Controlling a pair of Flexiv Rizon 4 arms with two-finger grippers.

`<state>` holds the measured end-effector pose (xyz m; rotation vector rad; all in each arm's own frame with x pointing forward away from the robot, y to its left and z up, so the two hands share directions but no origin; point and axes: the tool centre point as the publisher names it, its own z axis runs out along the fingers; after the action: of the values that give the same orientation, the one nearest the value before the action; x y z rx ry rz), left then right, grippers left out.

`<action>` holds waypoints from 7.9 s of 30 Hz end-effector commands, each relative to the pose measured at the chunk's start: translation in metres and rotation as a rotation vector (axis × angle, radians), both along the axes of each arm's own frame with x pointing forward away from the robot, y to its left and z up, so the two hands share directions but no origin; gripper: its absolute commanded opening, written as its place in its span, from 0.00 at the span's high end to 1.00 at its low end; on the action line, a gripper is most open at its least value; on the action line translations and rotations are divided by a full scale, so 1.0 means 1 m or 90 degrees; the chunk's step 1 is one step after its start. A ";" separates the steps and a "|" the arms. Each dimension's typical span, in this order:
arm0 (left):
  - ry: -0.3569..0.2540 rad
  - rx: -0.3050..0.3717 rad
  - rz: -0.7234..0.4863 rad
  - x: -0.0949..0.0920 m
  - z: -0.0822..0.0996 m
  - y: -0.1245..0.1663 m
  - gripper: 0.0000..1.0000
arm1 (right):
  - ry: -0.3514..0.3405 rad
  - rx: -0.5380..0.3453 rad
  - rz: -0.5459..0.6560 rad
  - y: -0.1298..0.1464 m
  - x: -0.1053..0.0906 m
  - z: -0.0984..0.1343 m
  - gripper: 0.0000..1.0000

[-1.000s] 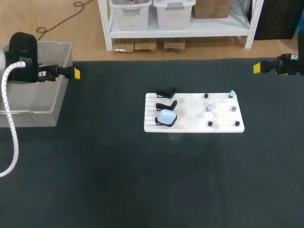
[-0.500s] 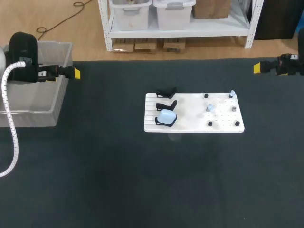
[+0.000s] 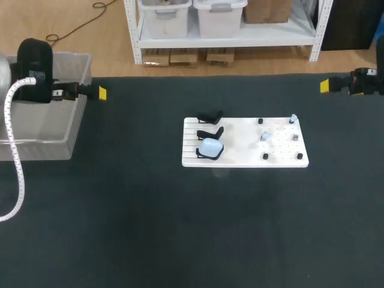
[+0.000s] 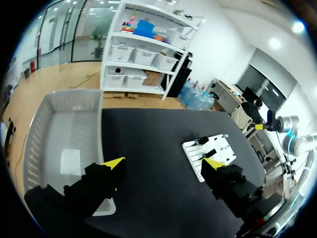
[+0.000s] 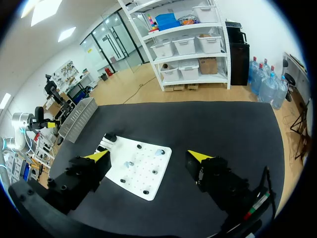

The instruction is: Pick up each earbud case from the left stands, insert the matching earbuds, close the lid, and place the case in the box.

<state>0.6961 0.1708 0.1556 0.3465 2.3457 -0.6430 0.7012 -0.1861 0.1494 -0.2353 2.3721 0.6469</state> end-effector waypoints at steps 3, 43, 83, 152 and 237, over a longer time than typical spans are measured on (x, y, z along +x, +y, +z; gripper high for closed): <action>-0.048 -0.014 -0.101 -0.001 0.007 0.000 0.00 | 0.000 -0.001 -0.001 0.000 0.000 0.000 0.00; -0.259 0.026 -0.694 -0.003 -0.035 -0.118 0.00 | 0.000 -0.001 -0.001 0.000 0.000 0.000 0.00; -0.305 -0.053 -0.654 -0.037 -0.109 -0.193 0.05 | 0.000 -0.001 -0.001 0.000 0.000 0.000 0.00; -0.274 -0.061 -0.655 -0.030 -0.144 -0.241 0.50 | 0.000 -0.001 -0.001 0.000 0.000 0.000 0.00; -0.414 -0.271 -0.618 -0.081 -0.038 -0.241 1.00 | 0.000 -0.033 0.068 0.026 -0.035 0.016 0.00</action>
<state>0.6155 -0.0690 0.1216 1.2973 1.2817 -1.2097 0.6819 -0.1608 0.1550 -0.3827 2.3849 0.6482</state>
